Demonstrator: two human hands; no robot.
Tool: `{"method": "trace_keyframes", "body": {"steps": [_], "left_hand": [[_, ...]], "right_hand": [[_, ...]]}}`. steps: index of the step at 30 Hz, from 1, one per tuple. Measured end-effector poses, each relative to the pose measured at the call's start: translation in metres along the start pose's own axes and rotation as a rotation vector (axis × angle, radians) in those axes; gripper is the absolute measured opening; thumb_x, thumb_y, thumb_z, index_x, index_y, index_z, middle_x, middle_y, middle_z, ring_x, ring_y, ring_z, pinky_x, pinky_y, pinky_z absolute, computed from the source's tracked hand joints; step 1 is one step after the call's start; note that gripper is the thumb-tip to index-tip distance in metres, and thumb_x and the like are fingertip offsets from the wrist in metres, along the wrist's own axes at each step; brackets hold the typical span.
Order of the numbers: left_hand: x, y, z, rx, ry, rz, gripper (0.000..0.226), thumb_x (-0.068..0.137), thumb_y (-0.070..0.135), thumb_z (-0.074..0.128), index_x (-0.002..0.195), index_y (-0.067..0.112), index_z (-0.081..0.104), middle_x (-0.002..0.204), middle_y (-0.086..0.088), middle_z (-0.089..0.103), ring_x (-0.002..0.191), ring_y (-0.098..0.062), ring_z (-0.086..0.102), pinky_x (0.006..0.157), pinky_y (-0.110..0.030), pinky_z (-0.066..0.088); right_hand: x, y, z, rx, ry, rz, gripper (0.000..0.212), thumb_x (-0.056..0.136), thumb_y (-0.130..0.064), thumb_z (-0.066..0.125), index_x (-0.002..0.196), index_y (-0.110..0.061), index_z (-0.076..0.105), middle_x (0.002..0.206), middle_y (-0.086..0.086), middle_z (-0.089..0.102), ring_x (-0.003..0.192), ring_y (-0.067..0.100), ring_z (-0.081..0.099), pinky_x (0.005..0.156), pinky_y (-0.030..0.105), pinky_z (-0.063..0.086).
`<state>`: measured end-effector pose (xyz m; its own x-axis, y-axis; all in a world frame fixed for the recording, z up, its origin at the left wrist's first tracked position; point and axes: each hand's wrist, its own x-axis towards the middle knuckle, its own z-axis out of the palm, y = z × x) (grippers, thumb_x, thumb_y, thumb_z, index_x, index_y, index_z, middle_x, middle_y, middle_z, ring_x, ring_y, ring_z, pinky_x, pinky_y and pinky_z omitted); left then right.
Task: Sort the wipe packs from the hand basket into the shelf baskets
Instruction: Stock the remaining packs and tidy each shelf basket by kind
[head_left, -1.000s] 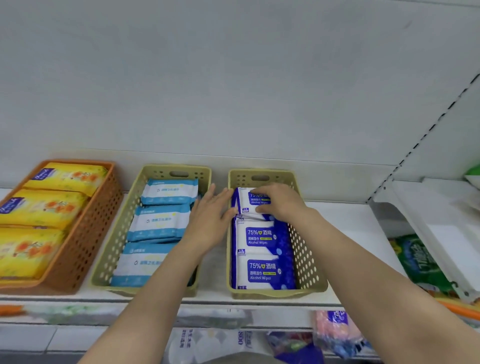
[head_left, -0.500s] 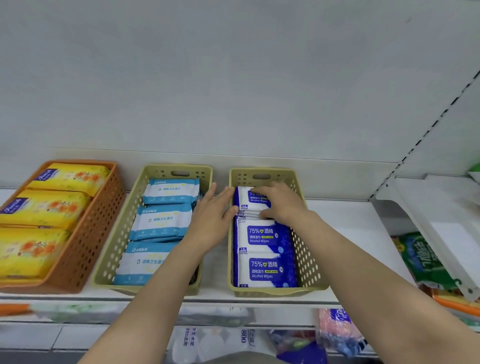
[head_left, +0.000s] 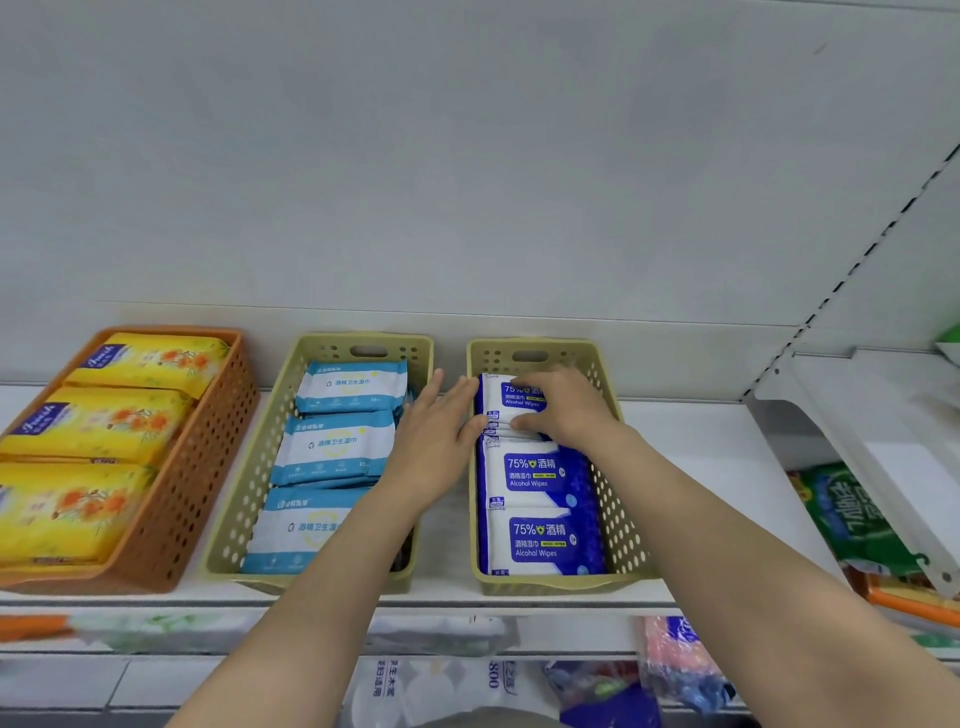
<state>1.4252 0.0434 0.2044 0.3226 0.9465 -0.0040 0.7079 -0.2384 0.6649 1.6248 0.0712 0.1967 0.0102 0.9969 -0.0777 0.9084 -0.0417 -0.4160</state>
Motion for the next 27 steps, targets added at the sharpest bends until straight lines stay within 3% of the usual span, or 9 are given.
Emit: {"method": "trace_keyframes", "body": {"steps": [8,14,27], "left_hand": [[-0.003,-0.004,0.0,0.122,-0.006,0.066,0.056,0.102,0.043,0.038,0.154,0.026,0.024,0.161,0.007,0.022,0.15,-0.011,-0.001,0.121,-0.048,0.013],[-0.01,-0.006,0.007,0.16,-0.016,0.066,0.058,0.102,0.044,0.037,0.154,0.027,0.02,0.162,0.008,0.018,0.15,-0.01,-0.001,0.121,-0.044,0.01],[-0.011,-0.008,0.009,0.15,-0.013,0.061,0.058,0.101,0.045,0.037,0.154,0.029,0.019,0.162,0.009,0.017,0.149,-0.009,-0.002,0.119,-0.044,0.011]], "right_hand": [[-0.03,0.0,-0.013,0.06,0.047,-0.054,0.063,0.08,-0.042,0.077,0.137,-0.029,0.055,0.14,-0.002,0.053,0.131,0.021,0.041,0.107,0.038,0.037],[-0.065,0.002,0.007,-0.1,-0.088,-0.039,0.07,0.075,-0.047,0.079,0.138,-0.037,0.051,0.155,-0.003,0.034,0.143,0.019,0.025,0.109,0.04,0.034],[-0.063,-0.007,0.004,-0.129,-0.113,-0.007,0.068,0.082,-0.045,0.074,0.143,-0.034,0.046,0.157,0.001,0.031,0.143,0.022,0.027,0.112,0.043,0.035]]}}
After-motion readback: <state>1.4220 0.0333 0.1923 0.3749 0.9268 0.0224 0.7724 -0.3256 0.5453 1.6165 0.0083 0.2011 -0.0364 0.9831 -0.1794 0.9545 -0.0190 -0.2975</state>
